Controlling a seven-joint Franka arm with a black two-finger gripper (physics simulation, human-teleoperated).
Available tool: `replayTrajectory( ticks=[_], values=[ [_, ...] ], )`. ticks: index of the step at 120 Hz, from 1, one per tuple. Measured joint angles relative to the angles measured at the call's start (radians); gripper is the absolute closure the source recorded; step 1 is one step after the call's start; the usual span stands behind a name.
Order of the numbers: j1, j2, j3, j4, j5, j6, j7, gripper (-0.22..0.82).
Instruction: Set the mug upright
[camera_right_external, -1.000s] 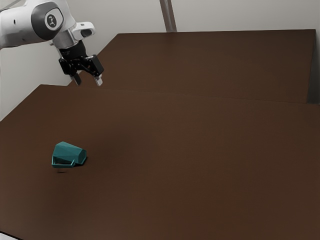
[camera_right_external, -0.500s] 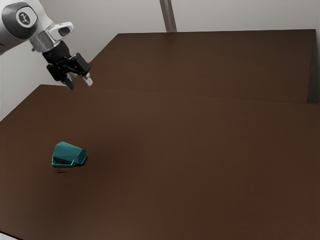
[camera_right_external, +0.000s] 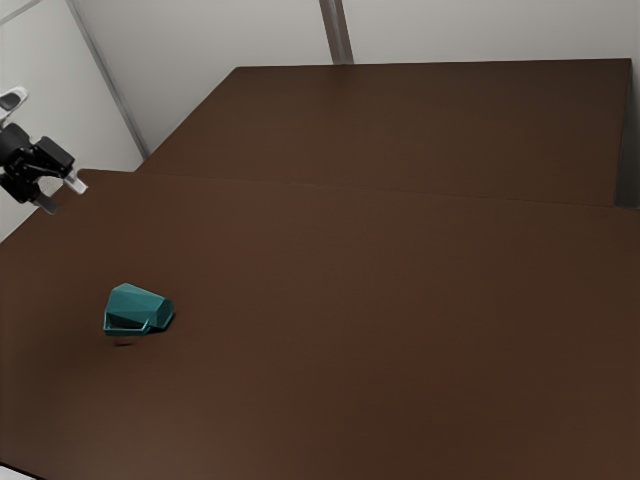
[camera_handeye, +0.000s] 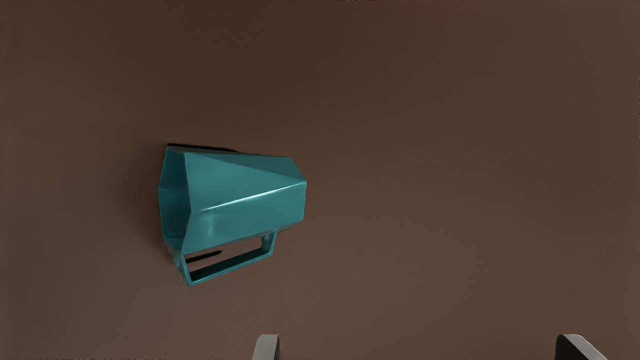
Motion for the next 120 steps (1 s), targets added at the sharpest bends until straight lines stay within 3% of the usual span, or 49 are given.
replayTrajectory(
  ticks=[14, 55, 88, 120],
  values=[
    [0.142, 0.065, -0.063, 0.018, -0.055, -0.010, 0.068, 0.00],
    [0.270, 0.242, -0.073, -0.034, -0.239, -0.021, 0.269, 0.00],
    [0.289, 0.277, -0.081, -0.156, -0.285, 0.009, 0.386, 0.00],
    [0.289, 0.321, -0.137, -0.204, -0.354, 0.069, 0.458, 0.00]
  ],
)
